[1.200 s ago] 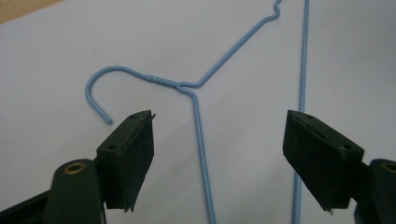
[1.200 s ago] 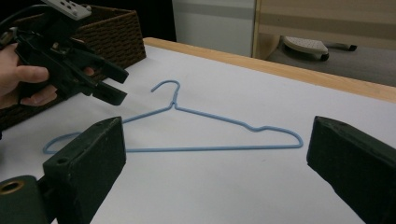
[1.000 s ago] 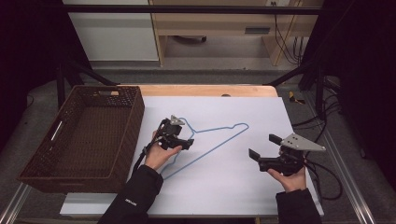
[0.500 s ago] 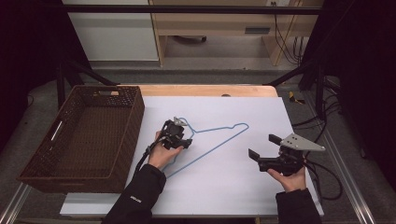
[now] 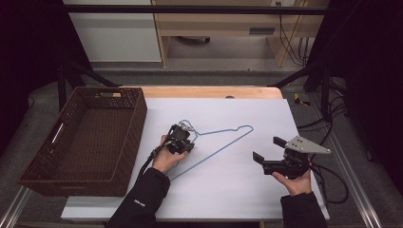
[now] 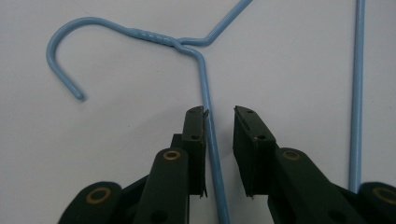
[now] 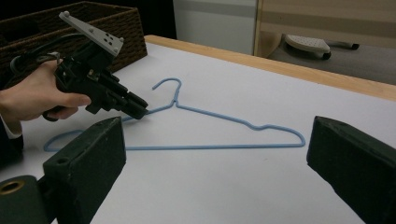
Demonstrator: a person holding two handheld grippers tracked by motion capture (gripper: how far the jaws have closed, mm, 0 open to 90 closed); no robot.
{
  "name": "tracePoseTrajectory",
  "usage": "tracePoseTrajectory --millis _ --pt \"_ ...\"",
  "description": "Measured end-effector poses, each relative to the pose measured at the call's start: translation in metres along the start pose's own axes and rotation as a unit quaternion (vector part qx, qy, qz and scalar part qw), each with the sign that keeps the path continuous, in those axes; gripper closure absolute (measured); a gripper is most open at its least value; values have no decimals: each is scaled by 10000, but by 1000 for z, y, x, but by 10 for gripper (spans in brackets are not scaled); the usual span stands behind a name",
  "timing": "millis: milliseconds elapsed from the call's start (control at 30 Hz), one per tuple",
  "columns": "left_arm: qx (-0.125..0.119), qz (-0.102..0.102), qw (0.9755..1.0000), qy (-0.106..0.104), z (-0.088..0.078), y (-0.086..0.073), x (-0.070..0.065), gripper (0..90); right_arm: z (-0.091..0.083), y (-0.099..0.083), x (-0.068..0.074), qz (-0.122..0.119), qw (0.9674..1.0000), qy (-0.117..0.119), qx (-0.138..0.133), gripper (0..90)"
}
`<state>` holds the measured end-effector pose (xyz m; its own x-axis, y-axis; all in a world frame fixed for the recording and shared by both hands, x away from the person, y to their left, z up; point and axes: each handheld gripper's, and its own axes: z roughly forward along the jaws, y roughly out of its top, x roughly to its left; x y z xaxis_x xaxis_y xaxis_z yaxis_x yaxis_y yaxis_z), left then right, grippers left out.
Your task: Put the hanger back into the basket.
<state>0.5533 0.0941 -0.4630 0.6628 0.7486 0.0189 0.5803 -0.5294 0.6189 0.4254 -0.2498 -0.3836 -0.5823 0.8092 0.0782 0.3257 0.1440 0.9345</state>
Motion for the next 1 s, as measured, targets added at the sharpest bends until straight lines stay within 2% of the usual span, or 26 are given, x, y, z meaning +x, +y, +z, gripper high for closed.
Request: tracePoseTrajectory --millis 467,767,1000 --pt "92 167 9997 149 0 -3 -4 828 0 0 0 3 10000 7 5 51" --pt "166 148 9994 260 0 -1 -7 854 1 1 2 -21 10000 39 25 51" --pt "108 122 9993 346 -1 -2 -10 864 2 0 2 -32 10000 25 46 51"
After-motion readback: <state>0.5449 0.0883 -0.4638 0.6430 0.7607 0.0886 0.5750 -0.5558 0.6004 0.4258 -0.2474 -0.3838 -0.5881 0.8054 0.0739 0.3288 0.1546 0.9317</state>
